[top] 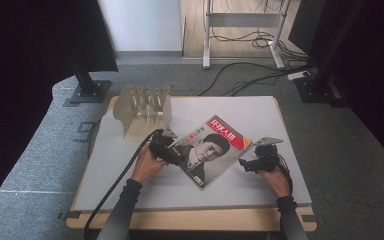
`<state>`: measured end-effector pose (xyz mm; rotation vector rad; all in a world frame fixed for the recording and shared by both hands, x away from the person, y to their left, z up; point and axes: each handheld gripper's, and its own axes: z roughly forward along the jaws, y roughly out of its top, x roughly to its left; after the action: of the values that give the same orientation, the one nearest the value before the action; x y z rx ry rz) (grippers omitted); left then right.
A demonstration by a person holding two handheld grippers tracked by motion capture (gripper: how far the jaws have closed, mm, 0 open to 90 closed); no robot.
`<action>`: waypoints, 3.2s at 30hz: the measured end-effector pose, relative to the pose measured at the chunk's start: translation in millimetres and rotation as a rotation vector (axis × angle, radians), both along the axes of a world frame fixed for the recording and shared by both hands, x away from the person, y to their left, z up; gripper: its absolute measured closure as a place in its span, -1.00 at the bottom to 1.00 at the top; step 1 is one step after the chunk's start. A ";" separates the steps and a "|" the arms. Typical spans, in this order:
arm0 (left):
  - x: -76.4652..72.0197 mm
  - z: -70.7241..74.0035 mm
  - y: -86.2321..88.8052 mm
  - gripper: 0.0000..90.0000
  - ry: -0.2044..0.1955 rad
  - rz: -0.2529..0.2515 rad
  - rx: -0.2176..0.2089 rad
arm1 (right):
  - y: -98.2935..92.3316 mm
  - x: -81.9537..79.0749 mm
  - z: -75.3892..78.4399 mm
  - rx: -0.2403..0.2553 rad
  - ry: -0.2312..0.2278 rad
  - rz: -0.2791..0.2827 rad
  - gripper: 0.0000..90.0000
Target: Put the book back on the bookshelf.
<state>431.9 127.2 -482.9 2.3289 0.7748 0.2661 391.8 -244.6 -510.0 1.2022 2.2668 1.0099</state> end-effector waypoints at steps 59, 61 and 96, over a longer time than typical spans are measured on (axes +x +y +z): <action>-12.4 -41.3 -7.1 -1.00 0.042 -0.014 -0.005 | 24.8 43.4 -20.0 -0.013 0.090 0.134 -0.98; -18.2 -41.4 -5.0 -1.00 0.042 -0.017 -0.007 | 26.1 36.3 -20.5 -0.007 0.086 0.137 -0.98; -95.3 -39.0 10.0 -1.00 0.060 -0.080 0.006 | 13.3 -54.6 -18.9 -0.086 0.068 0.103 -1.00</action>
<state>336.6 137.2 -521.9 2.3767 0.7093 0.1642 337.2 -231.3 -528.9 1.1110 2.4207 0.9103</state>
